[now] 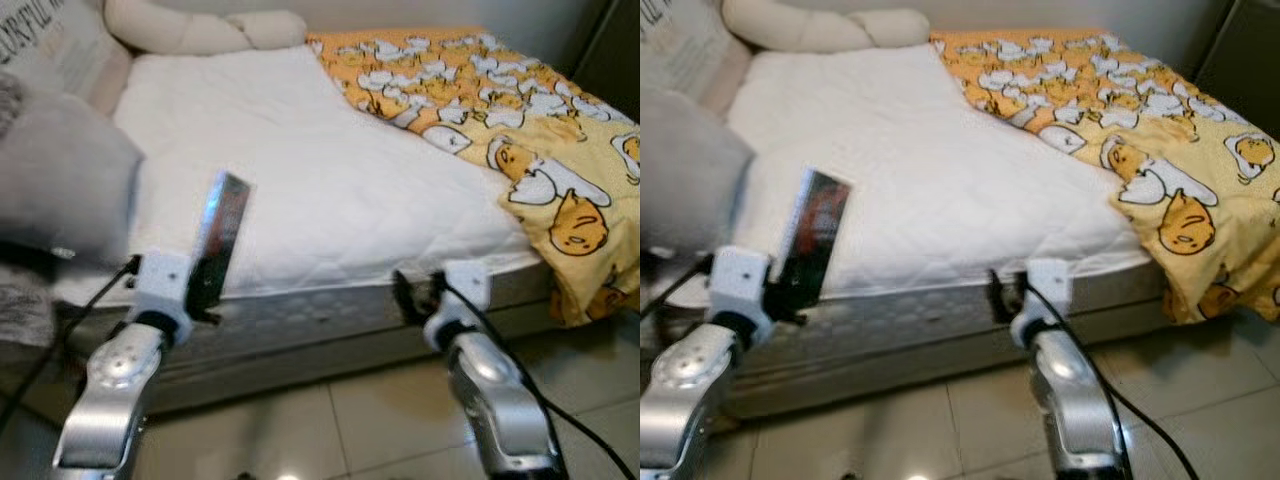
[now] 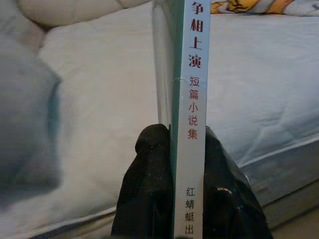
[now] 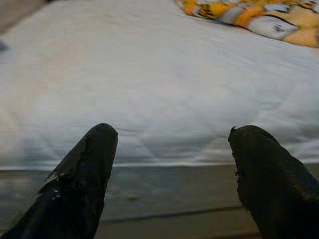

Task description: Clean up the room

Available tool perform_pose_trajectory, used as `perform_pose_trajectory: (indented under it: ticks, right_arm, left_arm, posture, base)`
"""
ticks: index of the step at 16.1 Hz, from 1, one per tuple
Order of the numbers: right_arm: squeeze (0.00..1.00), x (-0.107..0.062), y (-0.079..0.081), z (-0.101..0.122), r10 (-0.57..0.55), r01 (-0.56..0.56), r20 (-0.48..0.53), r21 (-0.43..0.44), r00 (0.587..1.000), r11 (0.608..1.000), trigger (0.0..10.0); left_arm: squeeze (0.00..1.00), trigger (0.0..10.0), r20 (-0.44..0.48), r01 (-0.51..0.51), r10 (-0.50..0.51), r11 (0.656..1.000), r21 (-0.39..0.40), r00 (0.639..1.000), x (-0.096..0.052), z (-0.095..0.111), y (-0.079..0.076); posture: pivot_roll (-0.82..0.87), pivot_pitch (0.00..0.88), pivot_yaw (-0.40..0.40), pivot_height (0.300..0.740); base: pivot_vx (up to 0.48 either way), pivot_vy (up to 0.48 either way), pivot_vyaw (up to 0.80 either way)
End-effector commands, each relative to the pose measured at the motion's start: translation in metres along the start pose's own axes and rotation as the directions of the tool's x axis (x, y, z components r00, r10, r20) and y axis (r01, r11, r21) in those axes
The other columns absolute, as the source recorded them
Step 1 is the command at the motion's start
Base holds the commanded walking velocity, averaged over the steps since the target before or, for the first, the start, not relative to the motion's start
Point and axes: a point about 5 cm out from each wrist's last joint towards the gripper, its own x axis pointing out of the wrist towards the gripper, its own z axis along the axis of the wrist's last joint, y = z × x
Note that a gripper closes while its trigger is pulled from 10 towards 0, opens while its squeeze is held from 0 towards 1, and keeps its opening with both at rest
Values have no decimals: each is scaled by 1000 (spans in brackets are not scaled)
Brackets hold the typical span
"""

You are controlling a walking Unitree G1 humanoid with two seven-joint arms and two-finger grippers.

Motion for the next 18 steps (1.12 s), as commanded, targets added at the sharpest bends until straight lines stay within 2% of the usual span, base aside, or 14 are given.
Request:
perform_pose_trajectory:
  ticks: [1,4,6,8,12,14,16,18]
  right_arm:
    - [0,-2,-10,1,-31,31,6,-5,999,999,10000]
    - [0,0,-8,2,-30,30,4,-1,1000,1000,10000]
    - [0,1,-8,2,-29,29,3,1,1000,1000,10000]
    - [0,2,-8,3,-21,21,2,5,1000,1000,10000]
    - [0,3,-5,4,19,-19,-3,6,1000,1000,10000]
    - [0,3,-3,4,46,-46,-10,-43,999,998,10000]
    - [0,4,-2,3,40,-42,-20,-66,999,997,10000]
    - [0,4,-3,3,26,-27,-16,-50,1000,998,10000]
  left_arm:
    - [0,10000,60,24,-24,1000,-4,998,3,13,-7]
    - [0,10000,87,4,1,998,-62,996,4,20,-3]
    - [0,10000,61,2,0,999,-38,998,6,16,-2]
    - [0,10000,68,3,0,998,-58,998,6,17,-1]
    - [0,10000,63,2,1,998,-55,998,7,17,0]
    - [0,10000,63,3,0,998,-55,998,7,17,0]
    - [0,10000,63,4,-1,999,-50,998,8,18,0]
    - [0,10000,62,5,-2,999,-48,998,8,18,0]
  posture:
    - [-45,0,3,740]
    - [-45,0,4,740]
    - [-46,0,6,740]
    - [-50,0,8,740]
    - [-50,0,7,740]
    - [-50,0,7,740]
    - [-52,0,10,740]
    - [-52,0,10,740]
  base:
    - [0,375,0]
    - [0,0,0]
    - [0,0,0]
    - [0,0,0]
    - [276,0,0]
    - [287,0,0]
    - [291,0,656]
    - [291,0,400]
